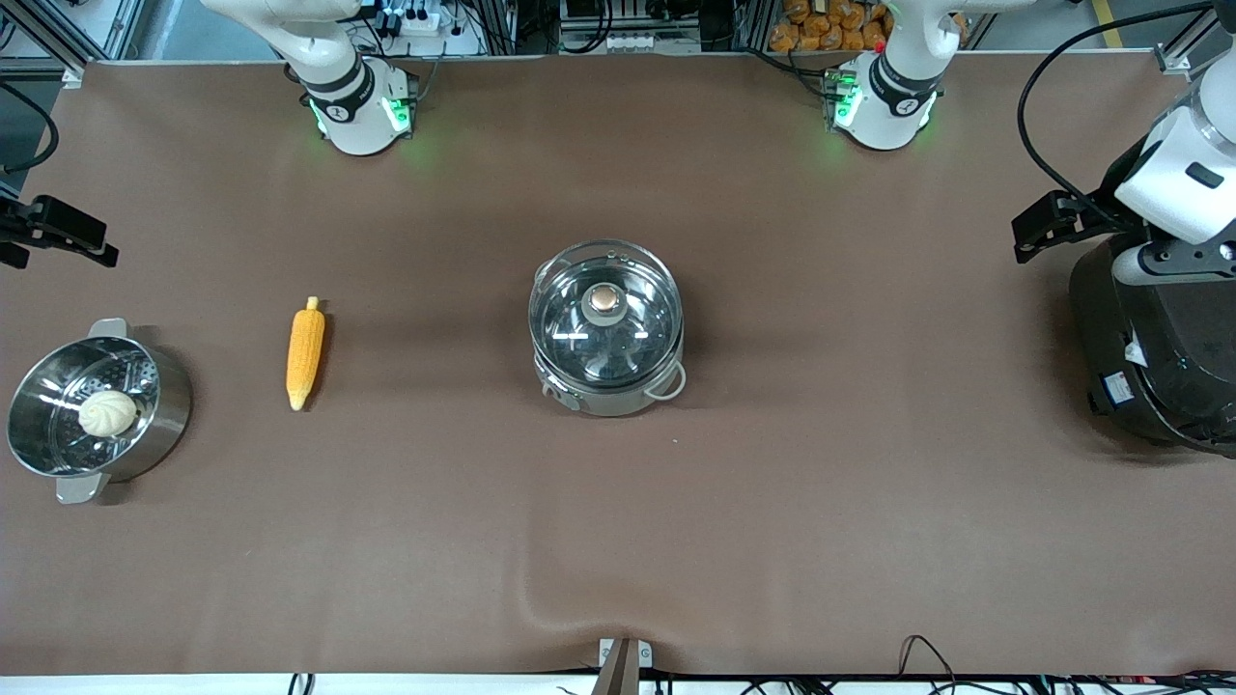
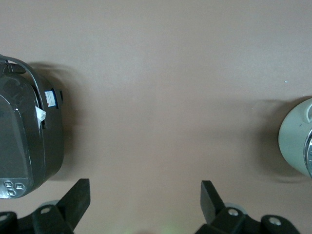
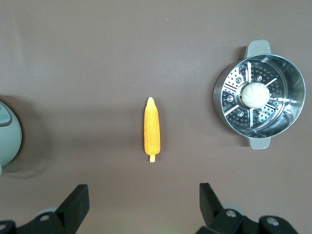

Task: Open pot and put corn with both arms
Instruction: 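Move the left gripper toward the glass-lidded steel pot in the middle, then grasp the lid knob with the left gripper while the right gripper reaches the corn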

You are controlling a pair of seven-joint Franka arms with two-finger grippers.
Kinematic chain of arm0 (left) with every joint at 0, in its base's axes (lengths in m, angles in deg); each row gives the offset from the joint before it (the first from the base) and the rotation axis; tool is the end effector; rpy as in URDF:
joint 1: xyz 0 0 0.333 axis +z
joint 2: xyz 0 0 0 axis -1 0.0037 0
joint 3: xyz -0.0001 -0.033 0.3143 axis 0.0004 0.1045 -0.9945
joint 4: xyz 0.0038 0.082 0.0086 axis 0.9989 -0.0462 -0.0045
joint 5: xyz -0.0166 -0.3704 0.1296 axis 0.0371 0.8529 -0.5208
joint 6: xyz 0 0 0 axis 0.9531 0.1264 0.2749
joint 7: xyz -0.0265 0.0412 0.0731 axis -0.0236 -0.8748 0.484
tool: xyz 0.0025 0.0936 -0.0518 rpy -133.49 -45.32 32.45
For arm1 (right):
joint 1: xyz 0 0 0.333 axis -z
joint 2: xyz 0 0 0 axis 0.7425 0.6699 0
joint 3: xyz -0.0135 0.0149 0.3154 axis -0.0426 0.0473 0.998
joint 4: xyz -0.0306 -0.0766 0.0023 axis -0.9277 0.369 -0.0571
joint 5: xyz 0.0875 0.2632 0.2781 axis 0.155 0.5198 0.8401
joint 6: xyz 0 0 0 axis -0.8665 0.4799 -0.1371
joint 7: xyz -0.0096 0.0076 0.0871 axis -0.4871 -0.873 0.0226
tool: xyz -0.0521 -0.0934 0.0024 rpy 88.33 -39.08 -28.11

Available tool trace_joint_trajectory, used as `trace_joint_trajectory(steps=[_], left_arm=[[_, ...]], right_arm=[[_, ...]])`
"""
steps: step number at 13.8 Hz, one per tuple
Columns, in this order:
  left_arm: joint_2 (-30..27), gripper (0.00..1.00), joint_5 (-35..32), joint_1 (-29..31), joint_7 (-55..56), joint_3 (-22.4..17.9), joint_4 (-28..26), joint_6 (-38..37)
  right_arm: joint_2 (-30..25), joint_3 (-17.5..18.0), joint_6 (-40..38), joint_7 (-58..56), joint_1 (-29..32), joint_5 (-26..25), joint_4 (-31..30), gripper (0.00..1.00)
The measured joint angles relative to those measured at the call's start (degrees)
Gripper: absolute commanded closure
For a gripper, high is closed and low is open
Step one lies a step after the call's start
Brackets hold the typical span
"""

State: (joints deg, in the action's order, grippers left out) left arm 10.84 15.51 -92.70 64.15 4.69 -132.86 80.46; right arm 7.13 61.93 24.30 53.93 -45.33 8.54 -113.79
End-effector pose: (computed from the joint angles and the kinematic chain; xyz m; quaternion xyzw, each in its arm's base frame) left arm 0.5615 -0.0885 0.6464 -0.9995 -0.0045 0.0127 0.0285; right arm 0.5606 -0.0435 0.6405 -0.9997 -0.0033 0.0225 0.0003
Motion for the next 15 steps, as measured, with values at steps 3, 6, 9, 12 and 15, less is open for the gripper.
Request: trace_joint_trajectory(steps=[3,6,9,12,15], left_arm=[[0.00,0.00,0.00,0.00,0.00,0.03,0.00,0.00],[0.31,0.00,0.13,-0.31,-0.07,0.54,-0.21,0.00],[4.07,0.00,0.63,-3.10,1.26,3.94,-0.94,2.02],[10.35,0.00,0.66,-10.75,13.08,5.10,-1.13,9.98],[14.99,0.00,0.66,-18.34,24.50,5.32,-1.13,14.47]], right_arm=[[0.00,-0.02,-0.01,-0.17,0.01,0.00,0.00,0.00],[0.00,-0.02,-0.01,-0.20,0.01,0.00,0.00,0.00],[0.00,-0.04,-0.03,-0.19,0.03,0.00,0.01,0.00],[0.03,0.04,0.10,-0.08,0.03,0.08,-0.05,0.00],[0.25,0.33,3.22,0.66,0.02,0.92,-2.14,0.00]])
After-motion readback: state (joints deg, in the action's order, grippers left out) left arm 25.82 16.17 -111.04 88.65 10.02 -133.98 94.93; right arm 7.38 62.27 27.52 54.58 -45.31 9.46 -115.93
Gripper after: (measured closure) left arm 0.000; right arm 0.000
